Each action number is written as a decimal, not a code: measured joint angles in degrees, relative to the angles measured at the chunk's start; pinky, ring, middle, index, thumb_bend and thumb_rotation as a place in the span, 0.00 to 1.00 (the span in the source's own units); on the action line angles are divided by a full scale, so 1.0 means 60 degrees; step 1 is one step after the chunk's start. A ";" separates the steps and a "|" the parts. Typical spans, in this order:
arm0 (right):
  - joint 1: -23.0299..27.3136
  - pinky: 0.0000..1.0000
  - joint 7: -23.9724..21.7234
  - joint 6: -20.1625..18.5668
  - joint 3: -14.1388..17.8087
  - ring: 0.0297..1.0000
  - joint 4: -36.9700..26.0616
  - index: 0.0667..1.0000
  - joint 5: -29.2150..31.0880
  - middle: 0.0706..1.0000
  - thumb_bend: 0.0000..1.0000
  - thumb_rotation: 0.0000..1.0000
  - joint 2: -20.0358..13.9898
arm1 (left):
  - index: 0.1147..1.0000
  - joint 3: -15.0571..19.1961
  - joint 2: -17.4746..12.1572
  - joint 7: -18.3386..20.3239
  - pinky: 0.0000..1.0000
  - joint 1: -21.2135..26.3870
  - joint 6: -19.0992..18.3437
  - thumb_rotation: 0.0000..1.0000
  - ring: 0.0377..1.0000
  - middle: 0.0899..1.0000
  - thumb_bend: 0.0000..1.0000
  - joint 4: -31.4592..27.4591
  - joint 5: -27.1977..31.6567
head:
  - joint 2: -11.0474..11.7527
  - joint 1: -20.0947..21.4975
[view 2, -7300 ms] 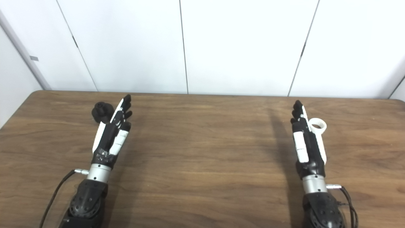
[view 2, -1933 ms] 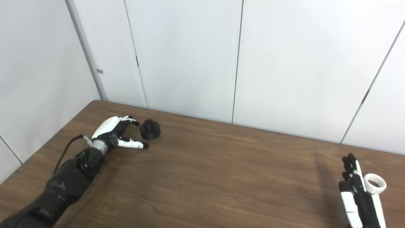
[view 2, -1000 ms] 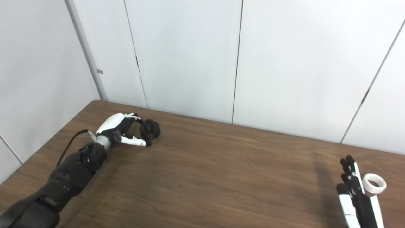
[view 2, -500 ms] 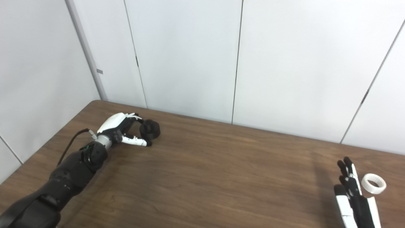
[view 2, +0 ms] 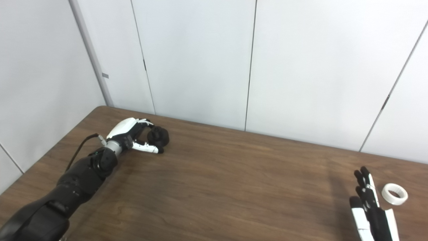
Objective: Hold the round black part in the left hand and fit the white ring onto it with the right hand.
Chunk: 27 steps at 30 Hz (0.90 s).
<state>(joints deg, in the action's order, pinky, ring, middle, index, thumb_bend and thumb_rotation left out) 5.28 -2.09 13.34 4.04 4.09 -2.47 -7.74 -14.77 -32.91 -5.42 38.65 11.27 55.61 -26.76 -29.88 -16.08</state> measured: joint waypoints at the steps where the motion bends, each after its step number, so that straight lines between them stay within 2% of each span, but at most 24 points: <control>1: 0.0000 1.00 0.0000 0.0001 0.0000 1.00 -0.0001 1.00 0.0002 0.96 0.58 0.91 0.0005 | 0.74 -0.0020 0.0003 -0.0021 1.00 0.0008 0.0003 0.39 1.00 0.94 0.99 0.0003 0.0000 | -0.0015 -0.0015; 5: -0.0001 1.00 0.0000 0.0001 0.0001 1.00 -0.0002 1.00 0.0003 0.97 0.59 0.91 0.0007 | 0.74 -0.0042 0.0039 -0.0060 1.00 0.0019 0.0006 0.37 1.00 0.94 0.95 0.0014 0.0005 | -0.0015 -0.0015; 8: -0.0011 1.00 0.0000 -0.0052 0.0001 1.00 -0.0029 1.00 0.0016 0.96 0.59 0.91 0.0023 | 0.65 -0.0043 0.0043 -0.0072 1.00 0.0027 0.0008 0.29 1.00 0.93 0.88 0.0016 0.0013 | -0.0044 -0.0029; 9: -0.0020 0.99 0.0000 -0.0074 0.0000 1.00 -0.0043 1.00 0.0015 0.96 0.58 0.92 0.0032 | 0.52 -0.0046 0.0044 -0.0119 1.00 0.0040 0.0047 0.16 0.99 0.90 0.67 0.0024 0.0013 | -0.0044 -0.0029; 10: -0.0022 0.98 0.0001 -0.0082 0.0000 1.00 -0.0052 1.00 0.0001 0.96 0.58 0.92 0.0044 | 0.47 -0.0076 0.0042 -0.0199 1.00 0.0066 0.0144 0.11 0.98 0.87 0.60 0.0052 0.0004 | -0.0058 -0.0044; 12: -0.0019 0.98 0.0010 -0.0082 0.0000 1.00 -0.0051 1.00 -0.0036 0.96 0.58 0.92 0.0055 | 0.43 -0.0259 0.0043 -0.0412 1.00 0.0146 0.0336 0.07 0.96 0.81 0.54 0.0168 -0.0099 | -0.0059 -0.0044; 17: -0.0016 1.00 0.0012 -0.0082 -0.0002 1.00 -0.0065 1.00 -0.0041 0.97 0.57 0.92 0.0078 | 0.42 -0.0529 0.0052 -0.0805 1.00 0.0193 0.0929 0.05 0.94 0.75 0.52 0.0410 -0.0389 | -0.0117 -0.0058; 27: -0.0018 1.00 0.0014 -0.0207 0.0030 1.00 -0.0104 1.00 0.0026 0.97 0.56 0.92 0.0093 | 0.42 -0.0536 0.0038 -0.0851 1.00 0.0185 0.1135 0.05 0.93 0.72 0.52 0.0387 -0.0448 | -0.0176 -0.0015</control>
<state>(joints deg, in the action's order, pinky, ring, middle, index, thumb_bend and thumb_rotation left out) 5.17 -2.00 12.10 4.23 3.46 -2.32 -7.18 -17.99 -32.69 -10.53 39.76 18.09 57.93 -29.44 -30.94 -16.17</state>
